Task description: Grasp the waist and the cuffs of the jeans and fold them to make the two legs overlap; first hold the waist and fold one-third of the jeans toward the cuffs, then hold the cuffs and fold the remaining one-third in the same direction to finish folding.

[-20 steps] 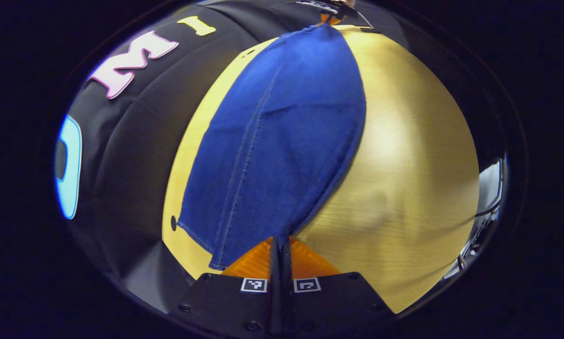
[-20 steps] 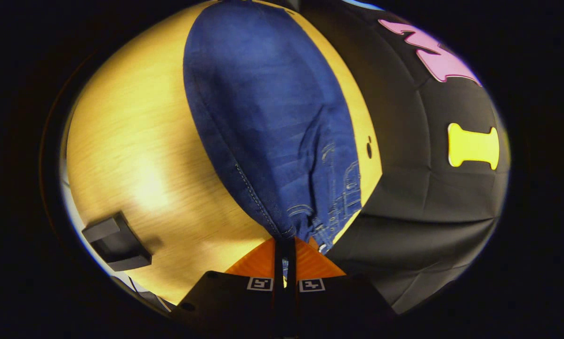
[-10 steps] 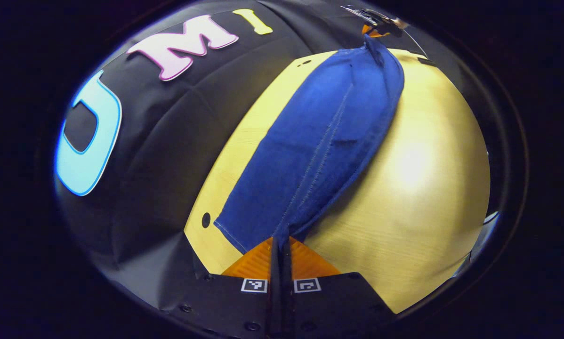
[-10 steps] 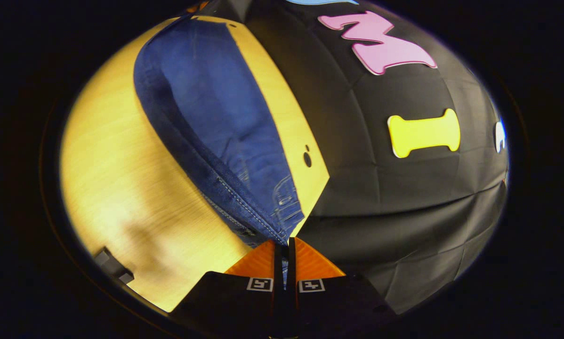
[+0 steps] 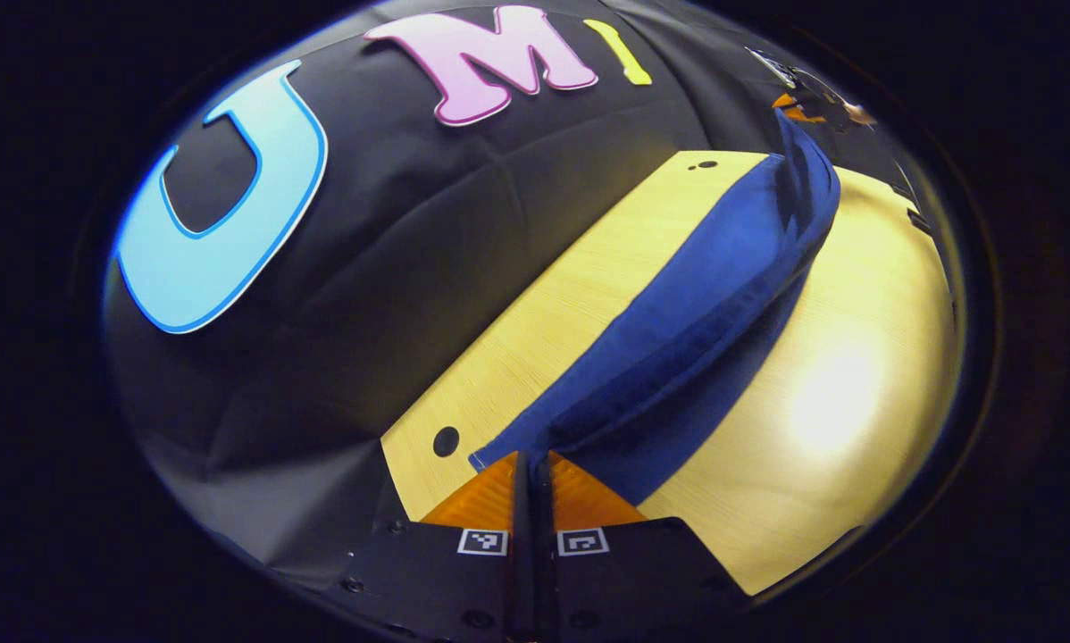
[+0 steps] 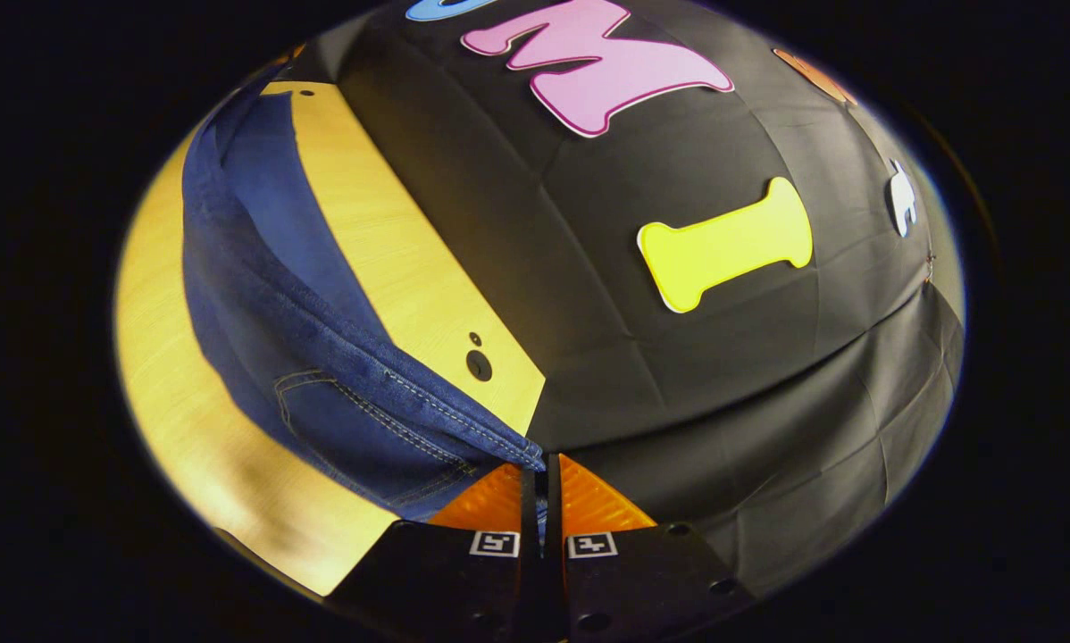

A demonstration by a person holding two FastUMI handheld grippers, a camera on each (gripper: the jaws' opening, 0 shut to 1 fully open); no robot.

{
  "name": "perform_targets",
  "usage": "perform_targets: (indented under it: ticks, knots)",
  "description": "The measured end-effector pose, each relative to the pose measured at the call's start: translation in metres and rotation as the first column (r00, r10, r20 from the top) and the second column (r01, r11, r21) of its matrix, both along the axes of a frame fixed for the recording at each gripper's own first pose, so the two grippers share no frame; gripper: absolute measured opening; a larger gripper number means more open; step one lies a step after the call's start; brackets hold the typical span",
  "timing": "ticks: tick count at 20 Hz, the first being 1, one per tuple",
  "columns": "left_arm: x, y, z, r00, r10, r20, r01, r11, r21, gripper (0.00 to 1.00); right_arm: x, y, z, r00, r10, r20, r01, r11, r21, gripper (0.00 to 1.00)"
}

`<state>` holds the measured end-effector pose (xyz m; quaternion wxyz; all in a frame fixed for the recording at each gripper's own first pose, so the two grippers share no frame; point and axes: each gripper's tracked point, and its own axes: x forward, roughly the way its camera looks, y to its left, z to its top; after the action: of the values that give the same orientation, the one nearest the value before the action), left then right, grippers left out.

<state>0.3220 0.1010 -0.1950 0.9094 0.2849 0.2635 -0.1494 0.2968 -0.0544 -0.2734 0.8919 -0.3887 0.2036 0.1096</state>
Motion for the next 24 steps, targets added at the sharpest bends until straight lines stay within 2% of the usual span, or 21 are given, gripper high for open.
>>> perform_targets:
  ticks: [4, 7, 12, 13, 14, 16, 18, 19, 20, 21, 22, 24]
  knots:
    - [0.036, -0.008, -0.023, 0.998, 0.028, -0.053, -0.031, 0.998, -0.053, 0.06, 0.035, 0.009, -0.031, 0.999, -0.022, -0.034, 0.022, 1.0, -0.019, 0.05]
    - [0.055, -0.005, -0.051, 0.987, 0.078, -0.142, -0.094, 0.989, -0.113, 0.06, 0.055, 0.013, -0.064, 0.994, -0.05, -0.098, 0.051, 0.999, 0.017, 0.05]
    - [0.082, -0.003, -0.078, 0.969, 0.114, -0.221, -0.152, 0.975, -0.162, 0.06, 0.075, 0.017, -0.11, 0.969, -0.108, -0.224, 0.129, 0.988, 0.083, 0.05]
    - [0.084, -0.005, -0.083, 0.964, 0.118, -0.238, -0.162, 0.971, -0.175, 0.06, 0.078, 0.02, -0.115, 0.965, -0.116, -0.237, 0.142, 0.985, 0.096, 0.01]
    - [0.088, -0.003, -0.088, 0.962, 0.121, -0.246, -0.167, 0.97, -0.176, 0.06, 0.081, 0.021, -0.119, 0.959, -0.127, -0.255, 0.16, 0.981, 0.112, 0.05]
    - [0.092, 0.007, -0.096, 0.955, 0.165, -0.248, -0.21, 0.963, -0.169, 0.1, 0.088, 0.021, -0.132, 0.942, -0.167, -0.292, 0.219, 0.963, 0.155, 0.05]
    - [0.092, 0.017, -0.096, 0.939, 0.246, -0.24, -0.293, 0.938, -0.183, 0.65, 0.089, 0.022, -0.139, 0.92, -0.204, -0.336, 0.283, 0.937, 0.207, 0.14]
    - [0.097, 0.021, -0.087, 0.94, 0.277, -0.197, -0.318, 0.923, -0.215, 0.93, 0.092, 0.023, -0.138, 0.917, -0.218, -0.336, 0.304, 0.924, 0.23, 0.24]
    - [0.097, 0.027, -0.074, 0.939, 0.308, -0.155, -0.339, 0.906, -0.251, 0.92, 0.091, 0.024, -0.133, 0.913, -0.227, -0.338, 0.322, 0.911, 0.259, 0.25]
    - [0.096, 0.033, -0.063, 0.933, 0.341, -0.116, -0.36, 0.89, -0.279, 0.94, 0.092, 0.023, -0.125, 0.913, -0.235, -0.332, 0.336, 0.897, 0.289, 0.34]
    - [0.094, 0.036, -0.052, 0.93, 0.357, -0.086, -0.366, 0.882, -0.297, 0.96, 0.096, 0.021, -0.115, 0.914, -0.253, -0.319, 0.352, 0.883, 0.309, 0.39]
    - [0.086, 0.035, -0.033, 0.922, 0.384, -0.044, -0.376, 0.866, -0.331, 0.97, 0.094, 0.022, -0.086, 0.921, -0.26, -0.291, 0.366, 0.836, 0.409, 0.72]
